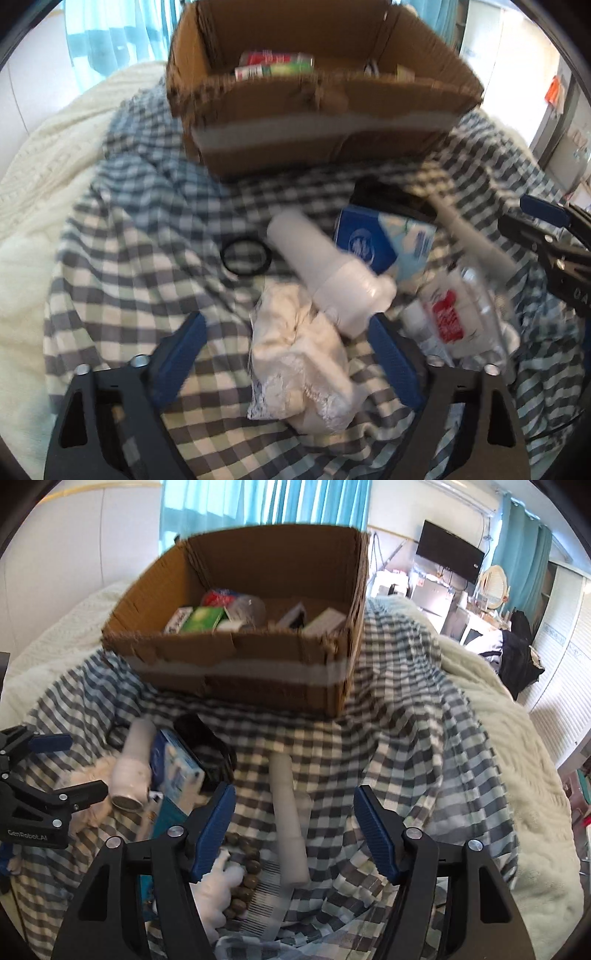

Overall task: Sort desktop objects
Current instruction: 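Grasp the white lace cloth with the left tool while the right grasps the white comb, then carry the lace cloth in the left tool while the right carries the comb over the box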

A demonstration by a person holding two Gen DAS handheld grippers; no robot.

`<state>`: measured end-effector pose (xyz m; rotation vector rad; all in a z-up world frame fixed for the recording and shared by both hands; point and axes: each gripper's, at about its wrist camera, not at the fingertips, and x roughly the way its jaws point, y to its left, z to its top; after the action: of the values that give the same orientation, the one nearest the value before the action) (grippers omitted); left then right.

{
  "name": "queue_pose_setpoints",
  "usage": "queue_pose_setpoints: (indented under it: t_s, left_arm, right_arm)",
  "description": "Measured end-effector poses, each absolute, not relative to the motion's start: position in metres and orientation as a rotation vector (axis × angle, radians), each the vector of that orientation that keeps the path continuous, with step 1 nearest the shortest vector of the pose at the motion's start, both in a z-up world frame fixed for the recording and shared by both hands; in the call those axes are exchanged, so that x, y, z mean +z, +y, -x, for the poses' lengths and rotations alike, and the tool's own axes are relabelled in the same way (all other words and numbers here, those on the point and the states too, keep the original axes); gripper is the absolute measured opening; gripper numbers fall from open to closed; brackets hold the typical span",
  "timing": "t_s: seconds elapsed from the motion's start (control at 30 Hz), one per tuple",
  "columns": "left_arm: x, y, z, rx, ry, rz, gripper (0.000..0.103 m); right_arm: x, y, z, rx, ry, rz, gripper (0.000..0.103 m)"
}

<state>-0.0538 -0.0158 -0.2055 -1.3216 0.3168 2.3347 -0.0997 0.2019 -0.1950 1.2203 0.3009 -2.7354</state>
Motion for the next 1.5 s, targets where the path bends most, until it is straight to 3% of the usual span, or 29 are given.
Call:
queue_pose_setpoints:
  t_s: [0.1, 0.17, 0.2, 0.33, 0.47, 0.5, 0.6, 0.83, 1.5]
  left_arm:
    - [-0.211, -0.015, 0.051, 2.318, 0.349, 1.346, 0.084]
    - [-0.214, -0.014, 0.050, 2.311, 0.382, 1.365, 0.074]
    - [-0.217, -0.014, 0.050, 2.308, 0.397, 1.381, 0.062]
    - [-0.225, -0.015, 0.051, 2.283, 0.405, 1.427, 0.057]
    - [-0.227, -0.016, 0.050, 2.253, 0.383, 1.439, 0.037]
    - [-0.227, -0.017, 0.049, 2.247, 0.374, 1.439, 0.032]
    - [-0.226, -0.018, 0.047, 2.223, 0.351, 1.435, 0.024]
    - [-0.209, -0.024, 0.037, 2.239, 0.295, 1.347, 0.017]
    - [-0.129, -0.033, 0.024, 2.366, 0.248, 1.077, 0.016]
  right_arm:
    - [-0.206, 0.205, 0.106, -2.713, 0.291, -1.294, 0.060]
    - [-0.214, 0.208, 0.112, -2.695, 0.280, -1.351, 0.060]
    - [-0.218, 0.209, 0.114, -2.687, 0.277, -1.372, 0.060]
    - [-0.236, 0.206, 0.121, -2.631, 0.320, -1.469, 0.052]
    - [-0.252, 0.198, 0.124, -2.594, 0.413, -1.533, 0.052]
    - [-0.253, 0.199, 0.123, -2.594, 0.416, -1.534, 0.050]
    - [-0.254, 0.201, 0.122, -2.582, 0.408, -1.550, 0.030]
    - [-0.240, 0.211, 0.109, -2.618, 0.323, -1.511, 0.028]
    - [-0.150, 0.187, 0.070, -2.761, 0.203, -1.147, 0.026]
